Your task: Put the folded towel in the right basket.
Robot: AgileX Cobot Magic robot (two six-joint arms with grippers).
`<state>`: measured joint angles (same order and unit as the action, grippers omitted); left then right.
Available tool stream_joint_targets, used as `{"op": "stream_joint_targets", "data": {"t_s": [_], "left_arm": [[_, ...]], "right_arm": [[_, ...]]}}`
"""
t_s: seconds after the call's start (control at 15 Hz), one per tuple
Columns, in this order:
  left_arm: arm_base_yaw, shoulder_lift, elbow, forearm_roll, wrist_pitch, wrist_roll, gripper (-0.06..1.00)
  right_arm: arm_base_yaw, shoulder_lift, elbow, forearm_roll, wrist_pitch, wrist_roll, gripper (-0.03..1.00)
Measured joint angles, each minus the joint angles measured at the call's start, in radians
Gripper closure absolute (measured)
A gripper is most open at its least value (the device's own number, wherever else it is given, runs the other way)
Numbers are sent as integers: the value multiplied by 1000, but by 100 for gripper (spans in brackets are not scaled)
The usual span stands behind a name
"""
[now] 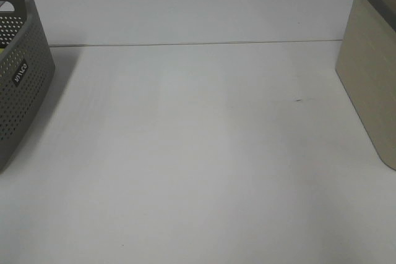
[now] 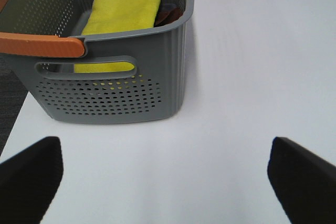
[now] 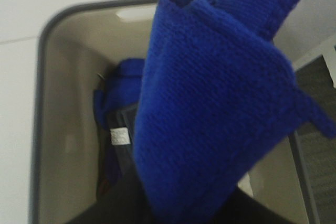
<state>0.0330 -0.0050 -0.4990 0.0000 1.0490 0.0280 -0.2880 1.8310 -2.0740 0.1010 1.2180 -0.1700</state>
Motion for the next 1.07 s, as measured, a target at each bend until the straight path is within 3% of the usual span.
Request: {"op": "stream_joint_targets", "data": {"t_s": [0.2,0.27,0.33,0.4,0.47,0.73,1.07], "left_arm": [[0,0,0,0,0,0,-4],[0,0,0,0,0,0,-4],[0,0,0,0,0,0,-4],[0,0,0,0,0,0,-4],[0,0,0,0,0,0,-4],[0,0,0,0,0,0,-4],[0,0,0,0,0,0,-4]], "right_arm": [[0,35,144,-22,2,52,85],[0,52,183,-22,4,79,74],[0,73,219,-25,4,99,24],[0,78,220,-26,4,102,11],[0,78,220,-25,4,104,4],[30,29,220,30,4,126,0],[225,-205,290,29,-2,170,0]]}}
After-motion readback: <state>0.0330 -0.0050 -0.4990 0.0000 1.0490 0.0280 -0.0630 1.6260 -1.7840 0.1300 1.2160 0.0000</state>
